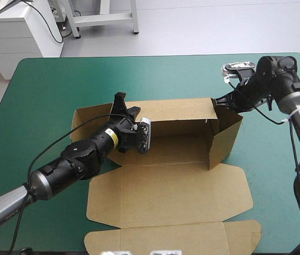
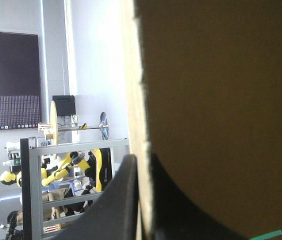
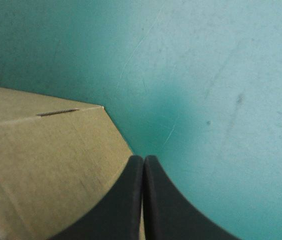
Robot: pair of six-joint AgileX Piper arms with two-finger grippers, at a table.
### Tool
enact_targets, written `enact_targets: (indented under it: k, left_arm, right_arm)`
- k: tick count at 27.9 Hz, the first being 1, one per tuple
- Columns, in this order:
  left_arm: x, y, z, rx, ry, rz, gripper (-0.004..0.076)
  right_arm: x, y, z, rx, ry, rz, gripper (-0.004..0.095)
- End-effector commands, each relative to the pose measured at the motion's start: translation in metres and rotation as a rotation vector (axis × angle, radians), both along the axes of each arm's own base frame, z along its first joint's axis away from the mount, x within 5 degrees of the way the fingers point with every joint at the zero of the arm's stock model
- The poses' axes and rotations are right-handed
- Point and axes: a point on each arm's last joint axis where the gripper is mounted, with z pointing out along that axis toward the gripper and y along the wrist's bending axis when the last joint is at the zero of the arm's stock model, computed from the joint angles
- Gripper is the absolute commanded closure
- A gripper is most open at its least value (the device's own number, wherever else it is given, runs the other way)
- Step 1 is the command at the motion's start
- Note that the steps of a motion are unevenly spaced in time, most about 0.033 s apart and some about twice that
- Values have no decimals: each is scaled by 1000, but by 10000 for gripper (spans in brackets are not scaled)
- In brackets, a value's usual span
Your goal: Fold the box
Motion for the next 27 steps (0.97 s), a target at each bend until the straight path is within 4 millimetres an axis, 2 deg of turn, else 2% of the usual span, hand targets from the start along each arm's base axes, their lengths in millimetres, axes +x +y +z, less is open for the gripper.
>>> enact_targets:
  k: [1,6,10,15,20,27]
  left_arm:
    - [-1,4,12,-35,-17,40,731]
    - [-1,5,13,-24,-24,46,731]
    - [0,7,12,-15,-23,65,731]
    - [0,7,12,-17,-24,71,731]
    - [0,7,12,-10,-30,70,731]
    - [0,7,13,-5,-38,62,731]
  right_arm:
    - [-21,-2,29,40,-77,23,929]
    - [-38,7,49,144,-132,95,929]
    - [-44,7,52,142,-145,106,929]
    - [-53,6,32,126,-137,131,929]
    - [-71,10,17,183,-277,203,929]
    - [-93,4,-11,130,-498,211,929]
